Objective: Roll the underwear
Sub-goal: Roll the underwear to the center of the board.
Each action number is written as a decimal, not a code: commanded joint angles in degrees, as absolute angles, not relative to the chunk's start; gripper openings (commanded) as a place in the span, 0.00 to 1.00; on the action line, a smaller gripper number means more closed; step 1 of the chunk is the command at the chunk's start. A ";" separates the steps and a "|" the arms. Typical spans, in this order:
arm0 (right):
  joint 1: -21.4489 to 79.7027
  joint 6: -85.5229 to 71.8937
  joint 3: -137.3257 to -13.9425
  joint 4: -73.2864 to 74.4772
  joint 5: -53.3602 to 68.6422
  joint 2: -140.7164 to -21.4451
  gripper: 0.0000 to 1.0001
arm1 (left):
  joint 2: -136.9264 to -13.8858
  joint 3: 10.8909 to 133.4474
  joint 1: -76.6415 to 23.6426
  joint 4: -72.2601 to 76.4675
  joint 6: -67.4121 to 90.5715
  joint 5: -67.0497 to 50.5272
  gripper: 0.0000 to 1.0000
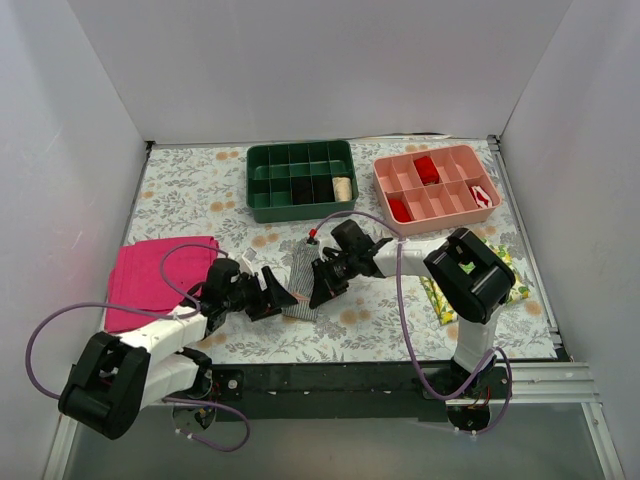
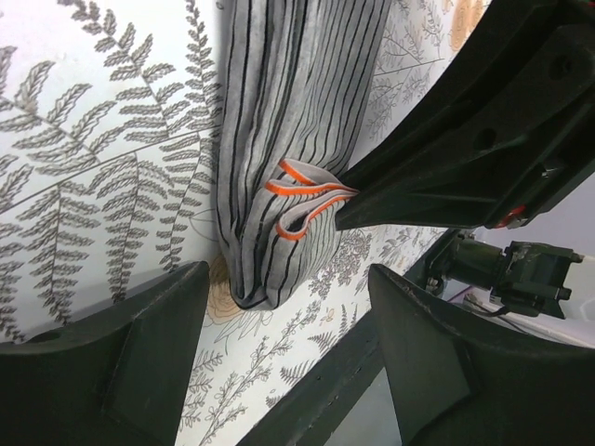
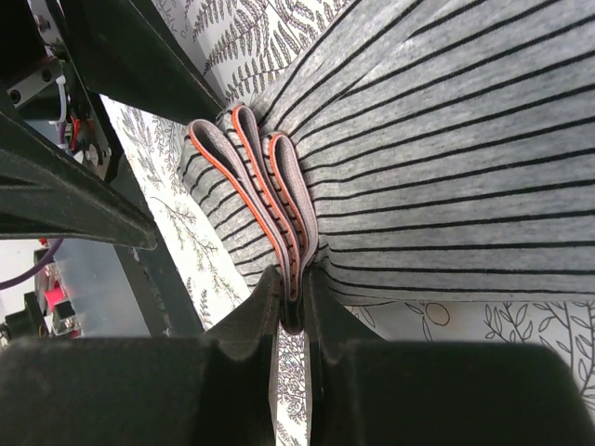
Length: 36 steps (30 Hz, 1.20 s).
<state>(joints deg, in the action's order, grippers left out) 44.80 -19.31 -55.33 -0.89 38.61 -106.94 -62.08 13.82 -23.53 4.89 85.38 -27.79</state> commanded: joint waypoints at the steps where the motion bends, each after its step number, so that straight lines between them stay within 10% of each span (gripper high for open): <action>1: 44.12 -16.44 -57.48 3.95 36.04 -109.07 0.01 | -65.82 12.83 -23.64 5.01 84.46 -26.02 0.69; 12: 43.86 -14.86 -58.18 6.41 34.81 -110.83 0.01 | -70.40 10.46 -23.64 9.49 85.69 -25.05 0.59; 24: 43.68 -14.59 -57.57 5.36 36.03 -109.61 0.01 | -72.16 12.21 -23.64 10.02 84.82 -25.05 0.26; 36: 44.64 -10.99 -49.93 7.90 14.35 -90.30 0.45 | -75.05 22.84 -23.64 -4.28 81.04 -24.79 0.08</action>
<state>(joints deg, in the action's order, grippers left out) 44.47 -14.52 -52.62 4.38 29.39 -99.61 -74.06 19.22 -23.75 5.65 84.31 -27.68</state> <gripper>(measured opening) 0.429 0.175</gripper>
